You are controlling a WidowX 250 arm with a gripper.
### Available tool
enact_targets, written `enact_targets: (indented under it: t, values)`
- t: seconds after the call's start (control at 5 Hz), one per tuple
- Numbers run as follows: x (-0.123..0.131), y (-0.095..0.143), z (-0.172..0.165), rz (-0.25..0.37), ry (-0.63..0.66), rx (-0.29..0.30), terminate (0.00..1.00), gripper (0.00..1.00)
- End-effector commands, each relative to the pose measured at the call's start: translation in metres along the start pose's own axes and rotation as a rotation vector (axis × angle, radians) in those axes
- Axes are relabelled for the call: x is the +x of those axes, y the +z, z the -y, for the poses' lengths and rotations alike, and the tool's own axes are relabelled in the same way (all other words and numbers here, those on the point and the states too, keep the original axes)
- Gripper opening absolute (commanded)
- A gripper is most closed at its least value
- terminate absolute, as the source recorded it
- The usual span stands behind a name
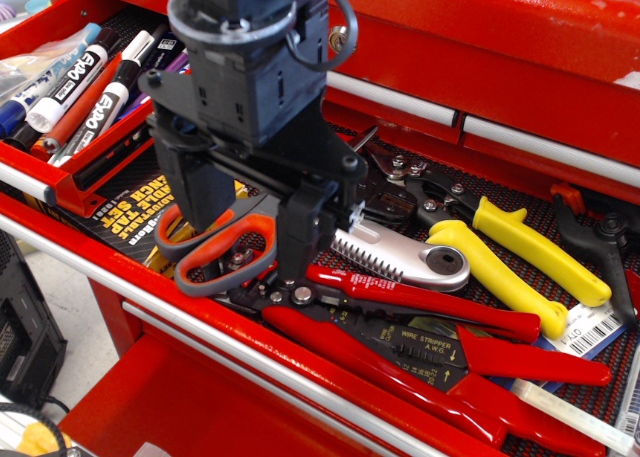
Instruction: Pick up scissors and put into drawer
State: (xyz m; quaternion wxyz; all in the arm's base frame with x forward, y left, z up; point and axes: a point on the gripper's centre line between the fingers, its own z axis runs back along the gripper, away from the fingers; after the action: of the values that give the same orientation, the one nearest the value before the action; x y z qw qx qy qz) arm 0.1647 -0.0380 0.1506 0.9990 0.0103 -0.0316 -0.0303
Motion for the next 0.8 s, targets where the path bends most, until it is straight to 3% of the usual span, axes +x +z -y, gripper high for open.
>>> enact_targets:
  t: [0.0,0.2,0.6]
  values:
    - [0.0,0.0,0.0,0.0,0.0,0.0,0.0,1.0]
    - [0.026,-0.019,-0.015,0.004,0.098,0.075,0.0,1.0]
    - [0.071,-0.04,-0.039,0.06,0.183,0.123,0.0,1.0]
